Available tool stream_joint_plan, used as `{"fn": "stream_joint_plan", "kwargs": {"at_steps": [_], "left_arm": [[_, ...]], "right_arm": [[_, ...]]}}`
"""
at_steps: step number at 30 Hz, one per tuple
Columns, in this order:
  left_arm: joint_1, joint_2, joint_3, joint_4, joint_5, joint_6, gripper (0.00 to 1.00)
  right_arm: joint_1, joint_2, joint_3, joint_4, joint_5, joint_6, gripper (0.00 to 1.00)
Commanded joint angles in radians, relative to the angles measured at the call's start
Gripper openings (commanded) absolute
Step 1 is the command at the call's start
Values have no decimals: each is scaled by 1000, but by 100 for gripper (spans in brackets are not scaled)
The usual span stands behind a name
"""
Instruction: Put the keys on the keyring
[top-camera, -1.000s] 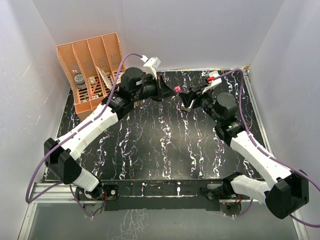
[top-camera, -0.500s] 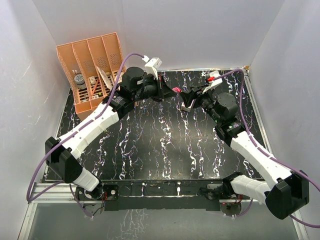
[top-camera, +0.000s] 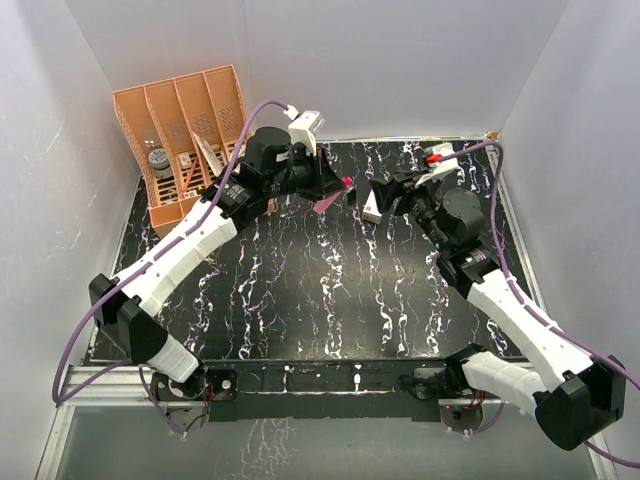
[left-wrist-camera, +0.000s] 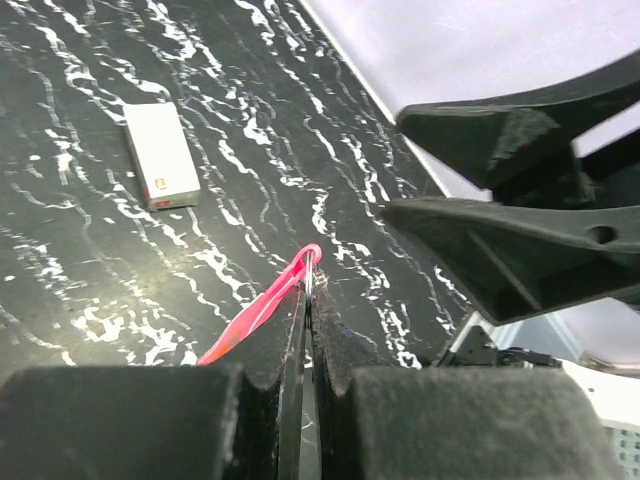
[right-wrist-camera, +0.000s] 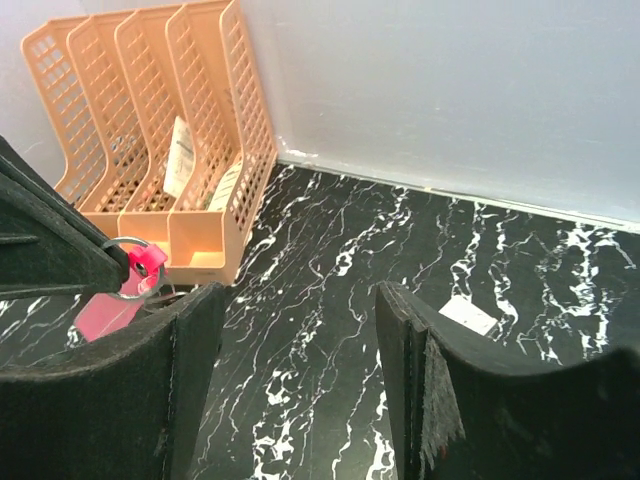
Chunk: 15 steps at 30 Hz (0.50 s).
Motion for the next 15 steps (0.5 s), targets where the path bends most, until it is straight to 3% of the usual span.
{"fn": "stream_joint_plan", "kwargs": {"at_steps": [1, 7, 15], "left_arm": [[-4, 13, 110, -161, -116, 110, 0], [-5, 128, 334, -419, -153, 287, 0], [-6, 390, 611, -785, -23, 442, 0]], "right_arm": [[1, -60, 23, 16, 85, -4, 60], [1, -59, 29, 5, 92, 2, 60], [0, -61, 29, 2, 93, 4, 60]]}}
